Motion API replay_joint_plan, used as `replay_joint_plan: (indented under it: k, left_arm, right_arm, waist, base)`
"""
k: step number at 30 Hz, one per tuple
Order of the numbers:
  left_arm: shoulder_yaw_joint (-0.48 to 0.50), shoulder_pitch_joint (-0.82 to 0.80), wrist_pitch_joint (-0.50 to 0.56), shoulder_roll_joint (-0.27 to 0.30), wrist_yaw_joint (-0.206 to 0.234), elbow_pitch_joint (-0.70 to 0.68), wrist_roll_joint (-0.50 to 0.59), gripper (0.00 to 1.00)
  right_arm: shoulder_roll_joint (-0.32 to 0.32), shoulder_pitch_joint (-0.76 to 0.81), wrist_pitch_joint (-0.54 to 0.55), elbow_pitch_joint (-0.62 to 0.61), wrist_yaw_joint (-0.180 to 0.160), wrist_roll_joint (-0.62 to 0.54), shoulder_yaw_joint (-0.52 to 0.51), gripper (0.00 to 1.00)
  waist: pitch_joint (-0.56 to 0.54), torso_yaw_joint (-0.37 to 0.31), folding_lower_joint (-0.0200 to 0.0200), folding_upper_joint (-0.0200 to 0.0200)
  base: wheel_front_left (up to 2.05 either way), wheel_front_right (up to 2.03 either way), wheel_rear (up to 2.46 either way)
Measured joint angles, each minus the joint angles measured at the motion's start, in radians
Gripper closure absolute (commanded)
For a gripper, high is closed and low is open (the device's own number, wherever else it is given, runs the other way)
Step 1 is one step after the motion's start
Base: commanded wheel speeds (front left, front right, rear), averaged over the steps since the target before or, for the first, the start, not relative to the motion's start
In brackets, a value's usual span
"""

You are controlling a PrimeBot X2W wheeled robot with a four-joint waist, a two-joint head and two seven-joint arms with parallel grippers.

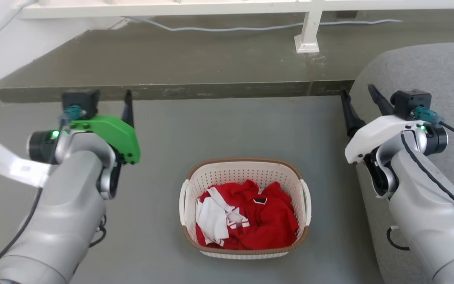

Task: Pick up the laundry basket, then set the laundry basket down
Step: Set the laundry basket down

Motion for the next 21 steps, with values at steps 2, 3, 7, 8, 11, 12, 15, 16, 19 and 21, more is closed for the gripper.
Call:
replay_joint_plan:
  k: [2, 3, 7, 8, 11, 12, 15, 16, 19, 21]
  left_arm:
    - [0.040, 0.019, 0.000, 0.007, 0.000, -0.024, 0.034, 0.00]
    - [0.055, 0.033, 0.000, 0.008, 0.000, -0.033, 0.044, 0.00]
    - [0.109, 0.098, 0.000, 0.009, 0.000, -0.072, 0.098, 0.00]
    - [0.125, 0.112, 0.000, 0.010, 0.000, -0.087, 0.112, 0.00]
    - [0.175, 0.143, 0.000, 0.011, 0.000, -0.128, 0.155, 0.00]
    - [0.189, 0.156, 0.000, 0.013, 0.000, -0.145, 0.174, 0.00]
    - [0.232, 0.197, 0.000, 0.012, 0.000, -0.193, 0.224, 0.00]
    - [0.246, 0.213, 0.000, 0.011, 0.000, -0.212, 0.239, 0.00]
    - [0.280, 0.266, 0.000, 0.006, 0.000, -0.258, 0.281, 0.00]
    - [0.300, 0.307, 0.000, 0.000, 0.000, -0.288, 0.307, 0.00]
  right_arm:
    - [0.000, 0.019, -0.001, -0.039, -0.009, -0.008, -0.015, 0.00]
    - [-0.001, 0.033, -0.001, -0.057, -0.017, -0.015, -0.021, 0.00]
    - [-0.003, 0.099, -0.001, -0.118, -0.035, -0.033, -0.043, 0.00]
    - [-0.003, 0.113, -0.001, -0.132, -0.037, -0.040, -0.048, 0.00]
    - [-0.002, 0.150, -0.001, -0.181, -0.043, -0.051, -0.062, 0.00]
    - [-0.002, 0.162, -0.001, -0.197, -0.044, -0.055, -0.067, 0.00]
    - [-0.002, 0.195, -0.001, -0.241, -0.052, -0.065, -0.086, 0.00]
    - [-0.002, 0.208, -0.001, -0.253, -0.054, -0.069, -0.092, 0.00]
    - [-0.001, 0.245, -0.001, -0.292, -0.061, -0.087, -0.108, 0.00]
    - [-0.001, 0.268, -0.001, -0.315, -0.062, -0.093, -0.116, 0.00]
  waist:
    - [-0.008, -0.001, 0.0000, 0.0000]
    - [-0.012, -0.001, 0.0000, 0.0000]
    - [-0.026, -0.002, 0.0000, 0.0000]
    - [-0.028, -0.003, 0.0000, 0.0000]
    - [-0.035, -0.003, 0.0000, 0.0000]
    - [-0.038, -0.004, 0.0000, 0.0000]
    - [-0.044, -0.005, 0.0000, 0.0000]
    - [-0.046, -0.005, 0.0000, 0.0000]
    - [-0.051, -0.007, 0.0000, 0.0000]
    - [-0.056, -0.007, 0.0000, 0.0000]
  base:
    - [0.00, 0.00, 0.00]
    - [0.00, 0.00, 0.00]
    - [0.00, 0.00, 0.00]
    - [0.00, 0.00, 0.00]
    - [0.00, 0.00, 0.00]
    - [0.00, 0.00, 0.00]
    - [0.00, 0.00, 0.00]
    - [0.00, 0.00, 0.00]
    - [0.00, 0.00, 0.00]
    - [0.00, 0.00, 0.00]
